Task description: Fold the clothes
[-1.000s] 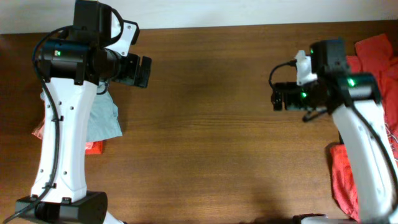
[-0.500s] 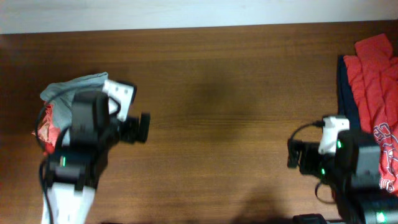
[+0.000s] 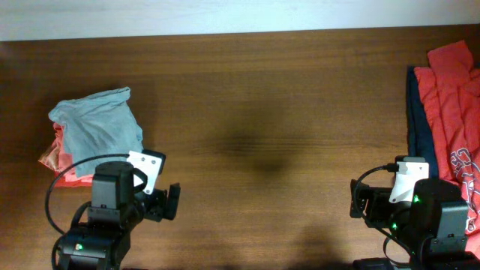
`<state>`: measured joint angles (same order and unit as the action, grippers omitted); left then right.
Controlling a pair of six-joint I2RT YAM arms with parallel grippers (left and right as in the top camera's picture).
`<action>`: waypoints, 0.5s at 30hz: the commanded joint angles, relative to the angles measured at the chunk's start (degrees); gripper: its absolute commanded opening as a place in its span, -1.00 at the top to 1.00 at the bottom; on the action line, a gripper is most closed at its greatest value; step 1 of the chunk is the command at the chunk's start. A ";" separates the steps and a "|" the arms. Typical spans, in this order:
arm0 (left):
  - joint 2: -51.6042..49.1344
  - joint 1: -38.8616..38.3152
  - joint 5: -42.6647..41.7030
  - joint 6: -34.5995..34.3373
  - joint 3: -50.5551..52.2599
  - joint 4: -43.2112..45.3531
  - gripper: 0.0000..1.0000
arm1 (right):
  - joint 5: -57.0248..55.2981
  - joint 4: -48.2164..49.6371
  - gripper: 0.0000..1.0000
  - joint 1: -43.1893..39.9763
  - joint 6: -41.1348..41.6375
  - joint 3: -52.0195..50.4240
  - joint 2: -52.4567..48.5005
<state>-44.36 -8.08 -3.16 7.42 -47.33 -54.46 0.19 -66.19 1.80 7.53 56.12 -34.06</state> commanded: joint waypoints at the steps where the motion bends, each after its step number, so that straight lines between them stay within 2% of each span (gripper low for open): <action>1: 0.57 -0.02 0.17 -0.68 0.44 -0.96 -0.98 | -0.87 -0.04 -0.97 -0.28 0.48 -0.20 0.11; 10: 0.57 -0.02 0.17 -0.68 0.44 -0.96 -0.98 | -0.92 -0.22 -0.97 -0.33 0.48 -0.24 0.79; 15: 0.57 -0.02 0.17 -0.68 0.44 -0.94 -0.98 | -0.90 -5.05 -0.97 -0.37 0.48 -0.33 3.56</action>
<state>-44.34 -8.08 -3.14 7.42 -47.33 -55.33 0.19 -69.63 1.80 7.53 56.10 -32.77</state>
